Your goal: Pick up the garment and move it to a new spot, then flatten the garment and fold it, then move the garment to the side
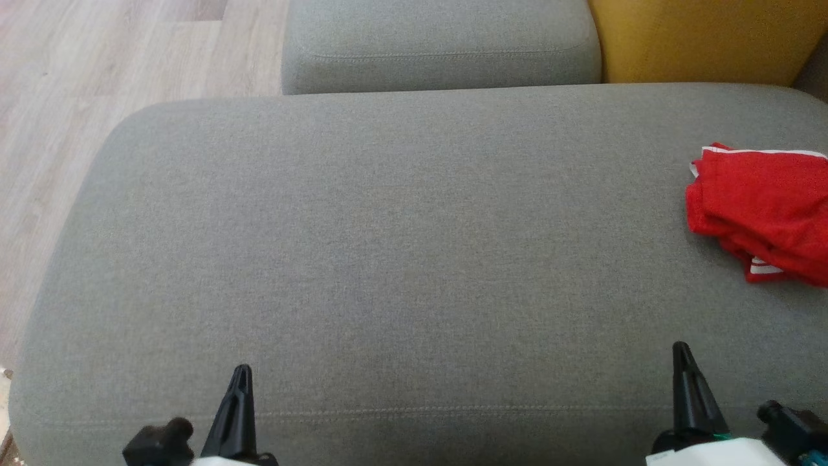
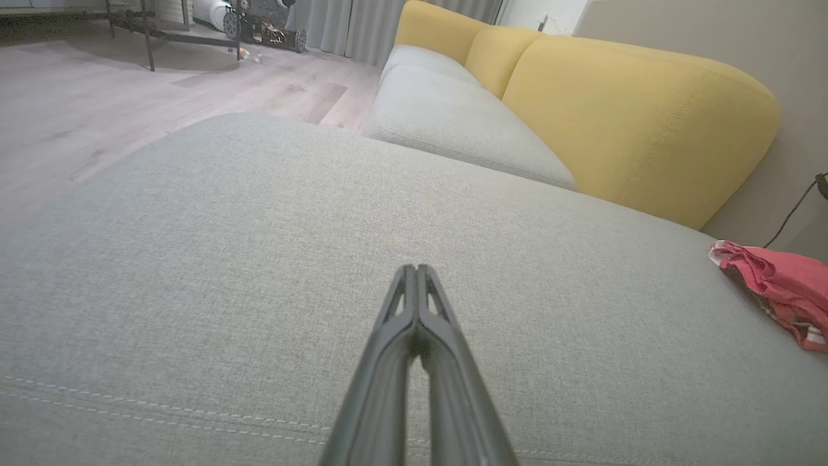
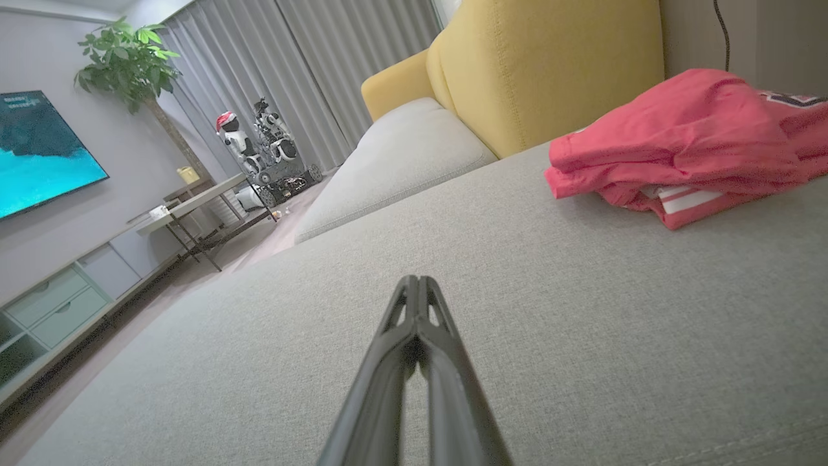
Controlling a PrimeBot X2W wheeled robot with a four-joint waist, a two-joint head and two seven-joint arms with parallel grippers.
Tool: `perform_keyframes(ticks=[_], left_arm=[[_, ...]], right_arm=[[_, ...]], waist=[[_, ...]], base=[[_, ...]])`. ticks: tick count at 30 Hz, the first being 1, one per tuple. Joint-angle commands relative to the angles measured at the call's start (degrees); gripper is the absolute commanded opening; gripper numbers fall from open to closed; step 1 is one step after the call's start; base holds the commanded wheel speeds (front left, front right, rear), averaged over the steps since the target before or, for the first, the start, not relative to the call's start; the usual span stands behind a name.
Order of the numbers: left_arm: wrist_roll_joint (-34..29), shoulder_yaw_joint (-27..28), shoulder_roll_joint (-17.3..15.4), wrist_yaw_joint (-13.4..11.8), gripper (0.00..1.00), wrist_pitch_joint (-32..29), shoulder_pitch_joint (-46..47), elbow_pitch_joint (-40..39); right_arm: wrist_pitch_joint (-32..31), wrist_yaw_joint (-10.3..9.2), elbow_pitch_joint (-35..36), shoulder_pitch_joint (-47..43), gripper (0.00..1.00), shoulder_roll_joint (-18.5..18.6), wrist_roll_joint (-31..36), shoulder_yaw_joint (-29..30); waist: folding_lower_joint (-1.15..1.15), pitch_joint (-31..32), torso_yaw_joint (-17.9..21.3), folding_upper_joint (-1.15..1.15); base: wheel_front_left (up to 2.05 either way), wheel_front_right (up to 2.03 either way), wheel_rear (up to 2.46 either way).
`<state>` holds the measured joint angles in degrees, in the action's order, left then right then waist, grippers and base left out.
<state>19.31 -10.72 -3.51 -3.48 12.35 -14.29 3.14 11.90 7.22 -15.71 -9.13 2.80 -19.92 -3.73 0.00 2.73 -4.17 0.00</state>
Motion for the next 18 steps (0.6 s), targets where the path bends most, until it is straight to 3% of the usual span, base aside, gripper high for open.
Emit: perform_keyframes(ticks=[1,18], left_arm=[[1.38,0.82,-0.6,0.61,0.0,-0.18,2.52,-1.5],[13.75,2.58,-1.06,2.34,0.0,-2.5,5.5,0.69]], right_arm=[[-0.22,0.04,1.83,2.89,0.0,0.74,-1.69,0.21],[-2.58,0.08,1.84,4.86,0.0,1.16,-13.76,1.11]], waist=[[0.0,-0.02,0.03,0.0],[0.0,-0.49,0.7,0.0]], base=[[0.0,0.0,0.0],[0.0,0.0,0.0]])
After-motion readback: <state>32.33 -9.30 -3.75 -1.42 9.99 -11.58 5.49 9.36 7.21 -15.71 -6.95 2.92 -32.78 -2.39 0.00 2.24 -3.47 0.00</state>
